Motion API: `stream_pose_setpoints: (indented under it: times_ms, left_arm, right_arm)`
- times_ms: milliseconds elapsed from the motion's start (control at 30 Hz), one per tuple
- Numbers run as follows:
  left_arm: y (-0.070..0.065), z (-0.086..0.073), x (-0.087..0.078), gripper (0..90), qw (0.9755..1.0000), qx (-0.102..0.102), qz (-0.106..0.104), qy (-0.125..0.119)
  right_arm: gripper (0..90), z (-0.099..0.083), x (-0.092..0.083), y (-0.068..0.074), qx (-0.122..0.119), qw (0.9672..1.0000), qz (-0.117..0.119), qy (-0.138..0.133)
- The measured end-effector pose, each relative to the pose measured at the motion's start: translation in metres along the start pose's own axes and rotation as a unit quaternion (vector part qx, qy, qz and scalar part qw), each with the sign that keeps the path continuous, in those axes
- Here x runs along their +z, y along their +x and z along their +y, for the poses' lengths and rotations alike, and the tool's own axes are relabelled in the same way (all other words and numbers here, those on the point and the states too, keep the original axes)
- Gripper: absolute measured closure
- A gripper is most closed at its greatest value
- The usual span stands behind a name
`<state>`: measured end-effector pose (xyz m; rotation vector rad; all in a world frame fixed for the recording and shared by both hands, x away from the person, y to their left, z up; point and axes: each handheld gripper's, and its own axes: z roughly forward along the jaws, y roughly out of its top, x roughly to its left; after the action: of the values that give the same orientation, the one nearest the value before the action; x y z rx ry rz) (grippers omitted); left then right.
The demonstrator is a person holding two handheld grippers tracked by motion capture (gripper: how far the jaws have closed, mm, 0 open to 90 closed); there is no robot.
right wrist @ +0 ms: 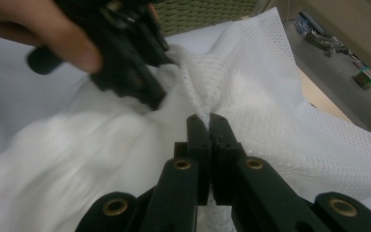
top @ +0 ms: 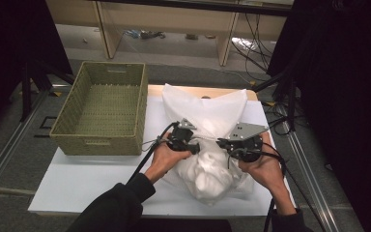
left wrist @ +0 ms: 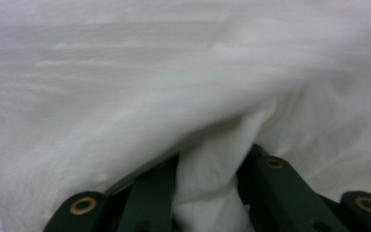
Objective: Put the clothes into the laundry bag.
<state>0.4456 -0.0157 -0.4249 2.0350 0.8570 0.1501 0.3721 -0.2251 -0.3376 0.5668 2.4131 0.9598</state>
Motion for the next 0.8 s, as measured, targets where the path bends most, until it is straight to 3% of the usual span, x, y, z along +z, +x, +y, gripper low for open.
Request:
stream_pose_setpoints:
  times_ms: [67, 100, 133, 233, 267, 333, 400, 467, 600, 667, 733, 767, 800]
  left_arm:
    - [0.010, -0.007, 0.018, 74.2, 0.9995, -0.010, 0.025, 0.013]
    - [0.012, -0.009, 0.024, 71.8, 0.9995, -0.019, 0.020, 0.016]
    - [0.013, -0.011, 0.029, 70.2, 0.9992, -0.033, 0.002, 0.024]
    - [0.007, -0.008, 0.016, 57.0, 0.9992, -0.031, 0.000, 0.024]
    - [0.004, -0.006, 0.009, 52.2, 0.9983, -0.052, -0.013, 0.021]
    - [0.000, -0.003, -0.012, 40.8, 0.9984, -0.037, -0.028, 0.032]
    - [-0.005, -0.002, -0.031, 33.3, 0.9992, -0.020, -0.016, 0.030]
    - [-0.011, -0.003, -0.054, 26.7, 0.9989, -0.019, -0.032, 0.031]
    - [-0.029, -0.023, -0.093, 18.0, 0.9982, 0.007, -0.053, 0.025]
    - [-0.041, -0.037, -0.094, 17.0, 0.9973, 0.008, -0.066, 0.031]
    - [-0.051, -0.048, -0.085, 16.9, 0.9945, 0.014, -0.094, 0.043]
    - [-0.054, -0.053, -0.081, 17.9, 0.9938, 0.018, -0.096, 0.053]
    - [-0.059, -0.061, -0.064, 18.7, 0.9922, 0.048, -0.098, 0.059]
  right_arm:
    - [90.0, 0.001, 0.001, 0.002, -0.004, 1.0000, 0.003, 0.001]
    - [90.0, 0.001, 0.004, 0.003, -0.006, 1.0000, 0.002, 0.007]
    - [90.0, 0.000, 0.006, 0.004, -0.005, 0.9999, 0.004, 0.011]
    - [90.0, -0.007, 0.011, 0.002, 0.005, 0.9998, 0.009, 0.019]
    - [90.0, -0.007, 0.010, 0.000, 0.006, 0.9998, 0.009, 0.018]
    - [89.9, -0.008, 0.009, -0.003, 0.004, 0.9999, 0.005, 0.014]
    - [90.0, -0.007, 0.007, -0.003, 0.008, 0.9998, 0.005, 0.016]
    - [90.0, -0.007, 0.007, -0.003, 0.010, 0.9998, 0.004, 0.016]
    - [89.9, -0.007, 0.007, -0.003, 0.013, 0.9998, 0.003, 0.015]
    - [89.9, -0.007, 0.008, -0.003, 0.011, 0.9998, 0.004, 0.015]
    - [89.9, -0.006, 0.009, -0.003, 0.012, 0.9998, 0.004, 0.016]
    - [89.9, -0.006, 0.009, -0.003, 0.012, 0.9998, 0.003, 0.016]
    - [89.9, -0.006, 0.009, -0.003, 0.010, 0.9998, 0.001, 0.016]
